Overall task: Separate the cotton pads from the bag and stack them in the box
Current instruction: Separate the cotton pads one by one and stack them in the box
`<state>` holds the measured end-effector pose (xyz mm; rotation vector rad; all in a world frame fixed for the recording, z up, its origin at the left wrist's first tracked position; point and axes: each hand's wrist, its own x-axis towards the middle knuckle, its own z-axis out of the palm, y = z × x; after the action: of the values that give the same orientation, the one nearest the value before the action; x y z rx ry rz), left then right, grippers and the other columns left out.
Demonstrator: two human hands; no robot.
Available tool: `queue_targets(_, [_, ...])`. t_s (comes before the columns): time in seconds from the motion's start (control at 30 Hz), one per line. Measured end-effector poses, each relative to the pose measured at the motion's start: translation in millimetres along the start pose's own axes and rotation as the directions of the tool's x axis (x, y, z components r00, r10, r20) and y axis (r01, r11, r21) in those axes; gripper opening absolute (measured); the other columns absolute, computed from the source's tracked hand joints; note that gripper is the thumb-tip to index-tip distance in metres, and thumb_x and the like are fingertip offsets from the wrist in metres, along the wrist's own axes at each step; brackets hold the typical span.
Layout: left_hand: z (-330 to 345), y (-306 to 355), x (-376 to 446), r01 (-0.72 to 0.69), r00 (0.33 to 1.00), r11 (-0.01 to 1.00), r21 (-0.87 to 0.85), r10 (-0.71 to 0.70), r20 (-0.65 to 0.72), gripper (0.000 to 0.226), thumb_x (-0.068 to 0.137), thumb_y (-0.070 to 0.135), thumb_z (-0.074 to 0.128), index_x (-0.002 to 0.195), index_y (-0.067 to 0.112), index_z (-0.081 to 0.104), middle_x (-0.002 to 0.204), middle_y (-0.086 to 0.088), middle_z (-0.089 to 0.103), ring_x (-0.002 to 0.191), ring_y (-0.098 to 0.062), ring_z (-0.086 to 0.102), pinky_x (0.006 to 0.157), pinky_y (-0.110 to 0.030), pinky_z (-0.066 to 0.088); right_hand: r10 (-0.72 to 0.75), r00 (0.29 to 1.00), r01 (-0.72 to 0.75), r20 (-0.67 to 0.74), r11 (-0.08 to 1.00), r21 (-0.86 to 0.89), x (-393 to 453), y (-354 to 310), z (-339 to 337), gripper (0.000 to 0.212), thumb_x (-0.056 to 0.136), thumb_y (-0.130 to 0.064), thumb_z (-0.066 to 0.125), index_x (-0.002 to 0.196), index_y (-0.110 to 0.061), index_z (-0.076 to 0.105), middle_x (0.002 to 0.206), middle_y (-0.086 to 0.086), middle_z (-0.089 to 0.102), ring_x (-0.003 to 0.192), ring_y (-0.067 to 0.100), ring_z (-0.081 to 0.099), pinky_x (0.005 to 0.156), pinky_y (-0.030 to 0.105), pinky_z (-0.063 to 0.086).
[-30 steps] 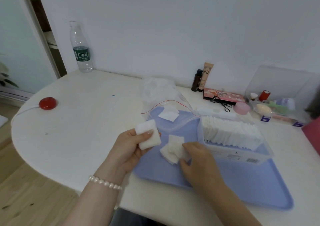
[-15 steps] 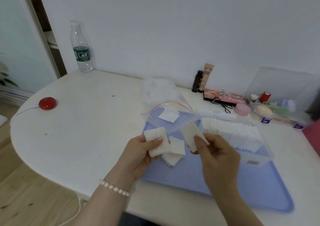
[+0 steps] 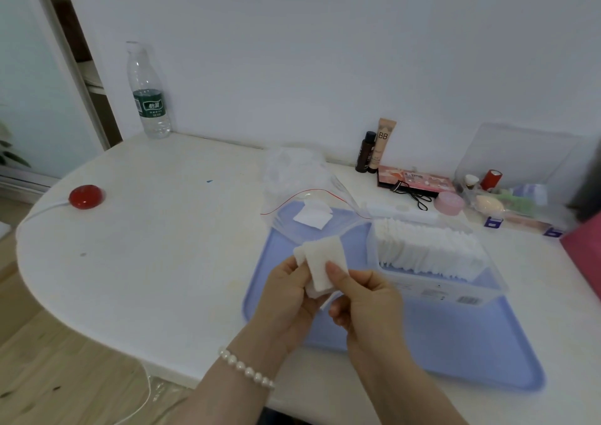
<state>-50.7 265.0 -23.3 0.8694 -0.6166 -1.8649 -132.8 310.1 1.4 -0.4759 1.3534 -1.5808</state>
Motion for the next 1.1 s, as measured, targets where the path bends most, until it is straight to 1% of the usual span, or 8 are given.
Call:
queue_targets(0.2, [0.8, 0.6, 1.1, 0.041, 0.998, 0.998, -0.042, -0.039, 0.045, 0.052, 0.097, 0.034, 0.040, 0.122, -0.010, 0.053, 0.109, -0.025, 0.062, 0.075, -0.028, 0.060, 0.047, -0.027, 0.047, -0.167, 0.986, 0.162, -0.027, 0.978, -0.130, -2.7, 0.7, 0.4, 0.026, 0.072, -0.012, 0.077, 0.064, -0.002, 0.055, 0.041, 0.009, 0.052, 0.031, 0.016, 0.045, 0.034, 0.019, 0.033])
queue_targets(0.33, [2.6, 6.1, -2.7, 0.124, 0.987, 0.984, -0.129, -0.109, 0.119, 0.073, 0.080, 0.057, 0.045, 0.116, -0.005, 0.059, 0.112, -0.025, 0.064, 0.095, -0.031, 0.064, 0.053, -0.028, 0.054, -0.182, 0.983, 0.178, -0.023, 0.977, -0.120, -2.4, 0.0, 0.4, 0.027, 0.073, -0.008, 0.076, 0.061, -0.004, 0.052, 0.039, 0.005, 0.051, 0.028, 0.015, 0.044, 0.033, 0.018, 0.032])
queue_targets(0.5, [1.6, 6.7, -2.4, 0.047, 0.990, 0.999, 0.014, -0.048, 0.131, 0.056, 0.078, 0.030, 0.059, 0.116, -0.012, 0.057, 0.112, -0.027, 0.062, 0.083, -0.029, 0.062, 0.046, -0.024, 0.048, -0.182, 0.983, 0.178, -0.014, 0.971, -0.159, 0.3, 3.5, 1.4, 0.026, 0.076, -0.008, 0.074, 0.063, -0.004, 0.051, 0.039, 0.002, 0.050, 0.028, 0.014, 0.043, 0.032, 0.016, 0.030])
queue_targets(0.7, [-8.4, 20.7, 8.7, 0.004, 0.999, 1.000, 0.015, -0.005, 0.042, 0.021, 0.090, 0.011, 0.052, 0.100, -0.005, 0.062, 0.088, -0.014, 0.072, 0.073, -0.020, 0.070, 0.064, -0.031, 0.059, -0.225, 0.971, 0.213, -0.077, 0.968, -0.134, 21.7, -2.1, -5.7, 0.016, 0.080, -0.007, 0.070, 0.073, -0.009, 0.056, 0.054, 0.000, 0.051, 0.034, 0.009, 0.040, 0.035, 0.019, 0.034])
queue_targets(0.83, [-18.3, 30.4, 12.6, -0.047, 0.999, 0.996, 0.081, 0.046, 0.014, 0.017, 0.093, 0.010, 0.051, 0.100, -0.002, 0.061, 0.085, -0.012, 0.073, 0.074, -0.021, 0.071, 0.067, -0.031, 0.058, -0.486, 0.869, 0.457, 0.089, 0.721, -0.522, 41.0, -8.0, -15.9, 0.017, 0.085, -0.005, 0.062, 0.079, -0.020, 0.064, 0.071, 0.001, 0.065, 0.059, 0.012, 0.061, 0.057, 0.025, 0.050])
queue_targets(0.97, [-24.3, 35.8, 13.8, -0.052, 0.998, 0.997, 0.059, 0.051, 0.024, 0.020, 0.093, 0.009, 0.050, 0.103, -0.007, 0.059, 0.085, -0.015, 0.073, 0.075, -0.023, 0.072, 0.063, -0.031, 0.060, -0.198, 0.889, 0.449, 0.414, 0.188, -0.874, 51.7, 3.9, -10.6, 0.034, 0.083, -0.009, 0.056, 0.116, -0.014, 0.063, 0.121, 0.001, 0.062, 0.112, 0.018, 0.055, 0.091, 0.020, 0.037])
queue_targets(1.07, [-27.9, 40.5, 13.9, -0.056, 0.998, 0.998, 0.037, 0.055, 0.020, 0.020, 0.093, 0.008, 0.050, 0.102, -0.007, 0.058, 0.086, -0.016, 0.073, 0.075, -0.024, 0.072, 0.060, -0.029, 0.059, -0.134, 0.867, 0.487, 0.481, 0.020, -0.873, 53.1, 13.3, -5.6, 0.003, 0.079, -0.010, 0.051, 0.077, -0.011, 0.054, 0.098, 0.008, 0.060, 0.093, 0.025, 0.054, 0.069, 0.026, 0.037])
queue_targets(1.1, [-28.6, 41.3, 13.4, -0.056, 0.998, 0.998, 0.039, 0.055, 0.019, 0.019, 0.093, 0.008, 0.050, 0.103, -0.007, 0.058, 0.086, -0.016, 0.073, 0.075, -0.024, 0.072, 0.061, -0.029, 0.059, -0.174, 0.855, 0.496, 0.489, -0.003, -0.868, 55.4, 17.0, -6.0, 0.020, 0.081, -0.009, 0.049, 0.063, -0.013, 0.040, 0.088, 0.008, 0.055, 0.083, 0.023, 0.049, 0.060, 0.026, 0.031])
